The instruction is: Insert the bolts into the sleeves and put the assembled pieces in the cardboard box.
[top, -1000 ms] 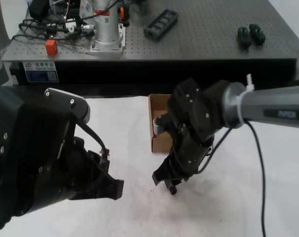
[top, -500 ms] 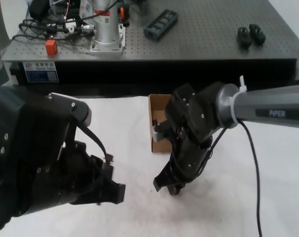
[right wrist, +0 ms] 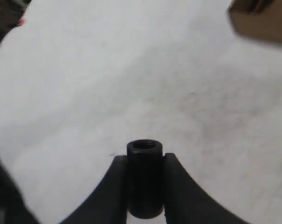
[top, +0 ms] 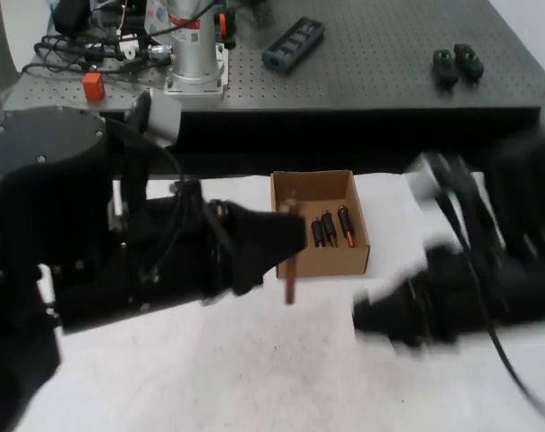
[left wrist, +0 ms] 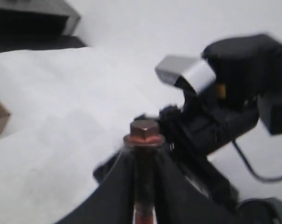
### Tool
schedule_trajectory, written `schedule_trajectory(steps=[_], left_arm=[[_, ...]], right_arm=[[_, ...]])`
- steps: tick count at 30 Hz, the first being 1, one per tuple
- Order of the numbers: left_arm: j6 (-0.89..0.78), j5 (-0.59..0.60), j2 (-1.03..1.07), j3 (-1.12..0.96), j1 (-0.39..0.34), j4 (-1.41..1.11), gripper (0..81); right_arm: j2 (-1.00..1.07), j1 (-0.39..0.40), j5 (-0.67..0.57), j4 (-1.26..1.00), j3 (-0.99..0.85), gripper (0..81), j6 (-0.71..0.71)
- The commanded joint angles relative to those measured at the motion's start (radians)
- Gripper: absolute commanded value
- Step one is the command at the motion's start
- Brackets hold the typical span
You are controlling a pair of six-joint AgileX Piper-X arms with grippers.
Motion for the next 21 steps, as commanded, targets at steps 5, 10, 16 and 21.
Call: schedule_trajectory(steps=[5,10,16,21], left_arm=[[-0.270,0.094,0.144,0.011,0.000,-0.327,0.6],[-0.301,0.124,0.168,0.011,0.000,-0.349,0.6],[-0.301,0.124,0.168,0.011,0.000,-0.349,0.6],[-0.301,0.161,0.168,0.011,0.000,-0.349,0.6]], right_arm=[[-0.144,0.142,-0.152,-0.355,0.208,0.6,0.243],[-0.111,0.178,-0.071,-0.617,0.209,0.6,0.366],[-0.082,0.177,-0.029,-0.754,0.207,0.6,0.444],[-0.082,0.177,-0.027,-0.757,0.205,0.6,0.448]])
